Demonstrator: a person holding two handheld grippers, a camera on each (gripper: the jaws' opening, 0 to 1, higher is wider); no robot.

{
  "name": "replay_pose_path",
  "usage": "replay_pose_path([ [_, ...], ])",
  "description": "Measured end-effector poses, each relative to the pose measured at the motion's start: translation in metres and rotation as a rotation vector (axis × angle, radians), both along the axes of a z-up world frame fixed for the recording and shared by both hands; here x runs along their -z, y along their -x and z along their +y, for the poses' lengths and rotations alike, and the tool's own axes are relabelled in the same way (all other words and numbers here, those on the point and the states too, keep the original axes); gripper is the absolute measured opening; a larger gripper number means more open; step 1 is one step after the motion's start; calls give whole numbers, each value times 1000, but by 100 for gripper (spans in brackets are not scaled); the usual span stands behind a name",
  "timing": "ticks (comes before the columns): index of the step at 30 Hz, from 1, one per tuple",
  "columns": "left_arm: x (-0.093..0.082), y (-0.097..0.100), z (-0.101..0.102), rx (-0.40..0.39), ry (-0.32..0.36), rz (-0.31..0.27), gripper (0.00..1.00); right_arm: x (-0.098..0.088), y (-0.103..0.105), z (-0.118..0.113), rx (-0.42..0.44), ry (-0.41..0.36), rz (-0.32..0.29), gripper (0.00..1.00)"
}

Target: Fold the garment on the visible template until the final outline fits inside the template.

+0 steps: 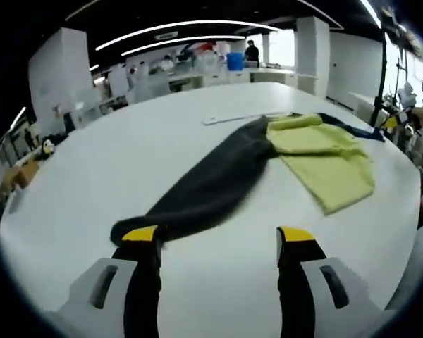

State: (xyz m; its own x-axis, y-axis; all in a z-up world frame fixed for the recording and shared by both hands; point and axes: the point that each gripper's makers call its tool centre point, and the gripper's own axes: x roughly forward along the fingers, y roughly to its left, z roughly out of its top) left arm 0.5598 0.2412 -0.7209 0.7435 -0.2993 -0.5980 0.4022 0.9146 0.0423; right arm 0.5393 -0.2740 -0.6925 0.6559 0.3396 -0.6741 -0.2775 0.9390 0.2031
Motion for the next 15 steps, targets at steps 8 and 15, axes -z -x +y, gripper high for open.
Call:
replay_pose_path([
  [8,-3,14,-21,42,33,-7,68,-7,2,52,-124,-44,-18,72],
  [15,-12,25,-44,119,25,-36,73,-8,2,97,-227,-73,-34,71],
])
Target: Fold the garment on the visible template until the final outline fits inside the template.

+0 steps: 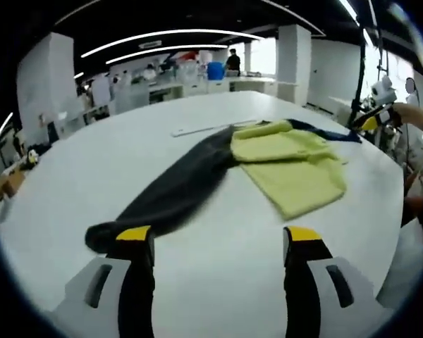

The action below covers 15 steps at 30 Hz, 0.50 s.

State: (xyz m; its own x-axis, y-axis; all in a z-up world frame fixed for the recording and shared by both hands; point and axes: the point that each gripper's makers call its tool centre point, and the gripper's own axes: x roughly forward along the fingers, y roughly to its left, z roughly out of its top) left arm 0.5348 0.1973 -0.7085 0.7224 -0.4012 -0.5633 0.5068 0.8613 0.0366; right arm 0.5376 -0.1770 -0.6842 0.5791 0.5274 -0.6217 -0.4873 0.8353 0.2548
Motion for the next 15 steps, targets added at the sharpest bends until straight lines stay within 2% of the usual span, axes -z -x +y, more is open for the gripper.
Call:
replay_pose_path([
  [4,-4,7,-10,30,5,-3,75,4,2,27,-79,-13,1,70],
  [9,-7,14,-23,70,13,-4,78,17,6,54,-193,40,-12,67],
  [15,-9,22,-35,119,12,-8,81,25,8,89,-285,56,-33,63],
])
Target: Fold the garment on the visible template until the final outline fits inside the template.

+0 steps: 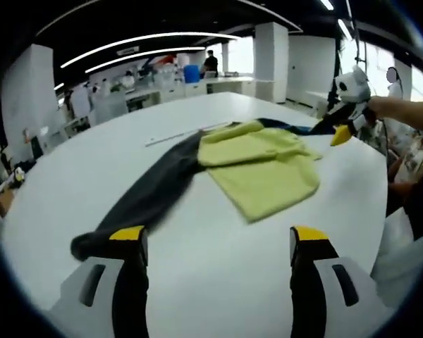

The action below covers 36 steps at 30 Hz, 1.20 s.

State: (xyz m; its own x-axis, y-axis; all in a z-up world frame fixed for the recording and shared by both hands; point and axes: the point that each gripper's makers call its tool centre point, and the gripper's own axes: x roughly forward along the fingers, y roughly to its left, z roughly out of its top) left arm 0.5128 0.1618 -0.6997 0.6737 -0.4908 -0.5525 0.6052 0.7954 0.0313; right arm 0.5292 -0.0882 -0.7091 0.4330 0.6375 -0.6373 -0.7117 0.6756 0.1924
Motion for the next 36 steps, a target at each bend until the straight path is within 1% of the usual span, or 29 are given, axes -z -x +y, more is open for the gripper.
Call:
replay_pose_path([
  [1,-1,2,-3,9,5,1,81,0,0,2,-2,1,0,63],
  [3,-2,4,-6,22,8,1,83,3,2,16,-44,7,-6,61],
  [5,-3,7,-10,36,9,0,84,5,3,24,-60,10,-8,58],
  [7,-5,10,-13,48,15,0,85,7,7,36,-107,19,-17,57],
  [11,-5,16,-16,62,9,-1,86,13,12,57,-166,49,-35,52],
  [15,-5,23,-18,76,6,4,86,17,16,75,-207,53,-41,45],
  [16,-6,25,-19,64,20,6,86,19,18,81,-226,57,-42,45],
  [18,-9,29,-24,67,51,6,86,21,19,89,-248,62,-48,43],
  [21,-8,33,-26,77,35,5,86,26,21,101,-269,67,-49,38],
  [23,-7,33,-23,78,29,10,86,29,21,107,-282,71,-50,34],
  [26,-5,34,-23,80,25,15,85,38,22,119,-312,93,-60,29],
  [28,-4,37,-23,82,22,17,85,43,24,124,-317,98,-48,26],
  [31,-8,39,-25,81,44,-5,84,52,25,134,-322,108,-50,22],
  [36,-6,42,-22,68,39,1,83,58,23,144,-326,117,-57,16],
])
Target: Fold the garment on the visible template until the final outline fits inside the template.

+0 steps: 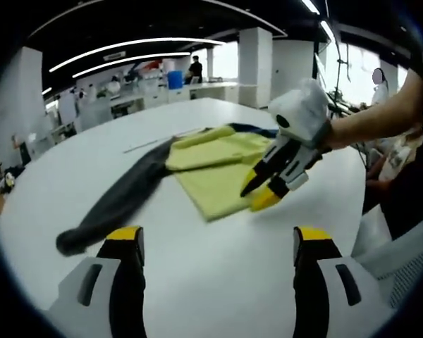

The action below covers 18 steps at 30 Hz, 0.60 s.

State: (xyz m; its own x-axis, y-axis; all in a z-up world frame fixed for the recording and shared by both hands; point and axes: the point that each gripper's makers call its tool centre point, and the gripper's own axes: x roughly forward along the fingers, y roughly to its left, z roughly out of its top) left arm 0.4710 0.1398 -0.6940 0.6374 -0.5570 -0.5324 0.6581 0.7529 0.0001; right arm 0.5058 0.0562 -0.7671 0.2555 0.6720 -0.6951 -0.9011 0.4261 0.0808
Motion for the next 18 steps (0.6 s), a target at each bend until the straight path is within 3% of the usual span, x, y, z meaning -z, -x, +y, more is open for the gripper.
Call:
replay_pose_path([
  [6,4,4,4,-1,-29,0,83,5,-2,4,-28,46,-44,12],
  [10,4,7,4,-3,-34,0,82,7,-6,4,-48,81,-87,2],
  [11,5,8,4,-4,-34,1,82,7,-6,3,-46,81,-87,0],
  [14,7,9,6,-10,-45,4,83,7,-5,6,5,40,-7,0],
  [18,9,9,8,-20,-42,12,82,7,-5,5,-9,45,-10,0],
])
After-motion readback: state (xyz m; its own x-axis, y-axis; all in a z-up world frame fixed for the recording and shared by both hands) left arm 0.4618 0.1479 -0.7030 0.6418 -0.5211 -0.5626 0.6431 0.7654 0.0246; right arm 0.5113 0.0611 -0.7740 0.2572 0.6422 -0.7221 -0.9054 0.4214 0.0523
